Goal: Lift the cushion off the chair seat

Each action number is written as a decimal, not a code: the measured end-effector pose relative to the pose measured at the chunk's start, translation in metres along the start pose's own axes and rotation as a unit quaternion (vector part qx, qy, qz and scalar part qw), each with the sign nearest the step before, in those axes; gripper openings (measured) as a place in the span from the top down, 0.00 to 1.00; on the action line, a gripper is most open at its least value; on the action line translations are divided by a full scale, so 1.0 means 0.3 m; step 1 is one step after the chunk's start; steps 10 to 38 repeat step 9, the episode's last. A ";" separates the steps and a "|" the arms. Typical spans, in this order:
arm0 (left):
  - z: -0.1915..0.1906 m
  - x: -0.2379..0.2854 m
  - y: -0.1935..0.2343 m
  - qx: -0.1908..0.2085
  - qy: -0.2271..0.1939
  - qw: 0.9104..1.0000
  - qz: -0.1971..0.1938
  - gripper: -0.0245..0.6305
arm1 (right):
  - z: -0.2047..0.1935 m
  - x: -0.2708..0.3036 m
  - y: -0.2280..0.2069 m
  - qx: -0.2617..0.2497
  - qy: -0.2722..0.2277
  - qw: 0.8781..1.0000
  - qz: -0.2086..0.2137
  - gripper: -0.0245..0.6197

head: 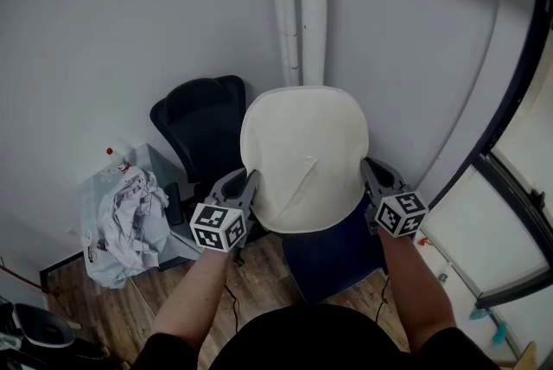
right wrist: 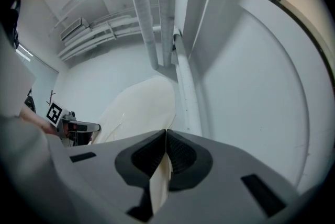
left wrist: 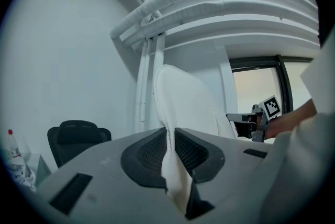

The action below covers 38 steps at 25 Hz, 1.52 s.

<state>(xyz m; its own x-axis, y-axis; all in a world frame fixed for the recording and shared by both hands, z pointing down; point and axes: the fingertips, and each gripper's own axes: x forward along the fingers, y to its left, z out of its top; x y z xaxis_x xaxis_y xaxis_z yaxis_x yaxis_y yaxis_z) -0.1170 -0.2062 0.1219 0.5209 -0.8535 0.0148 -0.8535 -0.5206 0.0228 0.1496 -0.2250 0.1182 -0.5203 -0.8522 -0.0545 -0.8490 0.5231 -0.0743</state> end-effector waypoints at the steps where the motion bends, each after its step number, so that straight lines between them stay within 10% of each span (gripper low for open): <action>1: 0.002 -0.004 -0.001 0.000 -0.001 1.000 0.000 0.89 | 0.000 -0.001 0.002 0.000 -0.001 1.000 0.001 0.93; 38: -0.004 -0.028 -0.020 -0.001 -0.001 1.000 -0.005 0.89 | -0.018 -0.030 0.014 0.008 0.001 1.000 -0.002 0.93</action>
